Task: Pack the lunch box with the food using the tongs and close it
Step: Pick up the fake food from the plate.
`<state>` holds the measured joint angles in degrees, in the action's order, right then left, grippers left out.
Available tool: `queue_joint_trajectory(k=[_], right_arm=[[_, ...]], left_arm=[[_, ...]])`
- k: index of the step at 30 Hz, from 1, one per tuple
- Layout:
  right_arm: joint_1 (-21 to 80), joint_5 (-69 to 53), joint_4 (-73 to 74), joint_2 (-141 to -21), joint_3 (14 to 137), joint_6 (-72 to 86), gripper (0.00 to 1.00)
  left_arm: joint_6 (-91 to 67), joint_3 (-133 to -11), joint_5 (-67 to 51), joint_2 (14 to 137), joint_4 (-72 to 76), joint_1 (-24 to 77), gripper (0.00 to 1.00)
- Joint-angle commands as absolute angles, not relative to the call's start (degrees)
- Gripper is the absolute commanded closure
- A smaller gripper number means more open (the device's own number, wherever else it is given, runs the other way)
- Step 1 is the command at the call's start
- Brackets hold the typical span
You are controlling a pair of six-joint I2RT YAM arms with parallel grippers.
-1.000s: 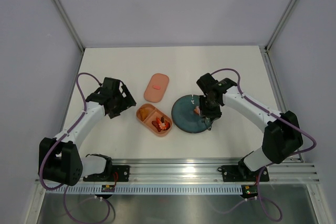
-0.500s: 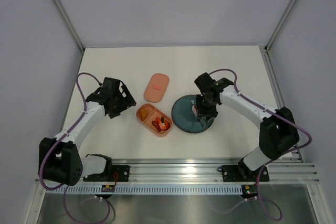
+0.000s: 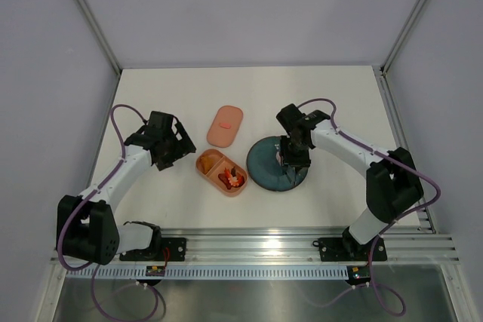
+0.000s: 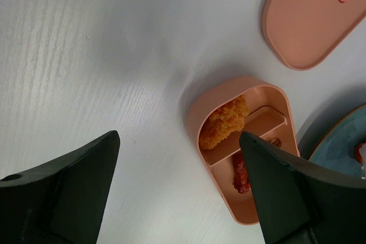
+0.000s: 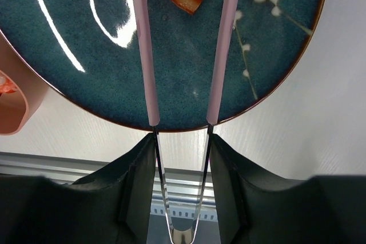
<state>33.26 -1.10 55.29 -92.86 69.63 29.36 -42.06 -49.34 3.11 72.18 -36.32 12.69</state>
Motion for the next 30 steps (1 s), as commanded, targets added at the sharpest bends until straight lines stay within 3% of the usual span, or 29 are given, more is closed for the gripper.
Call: queue_joint_trajectory(k=[1,23,30], right_arm=[[33.13,-0.26,55.02,-94.13,72.24,29.88,0.52],[37.79,0.26,55.90,-97.21,76.11,26.20,0.61],[38.41,2.81,56.86,-95.98,76.90,26.54,0.59]], left_arm=[[-41.84,-49.48,2.46,72.42,-34.37,12.83,0.10],[-42.19,-49.48,2.72,73.30,-34.28,12.92,0.10],[-42.19,-49.48,2.72,73.13,-34.37,12.92,0.10]])
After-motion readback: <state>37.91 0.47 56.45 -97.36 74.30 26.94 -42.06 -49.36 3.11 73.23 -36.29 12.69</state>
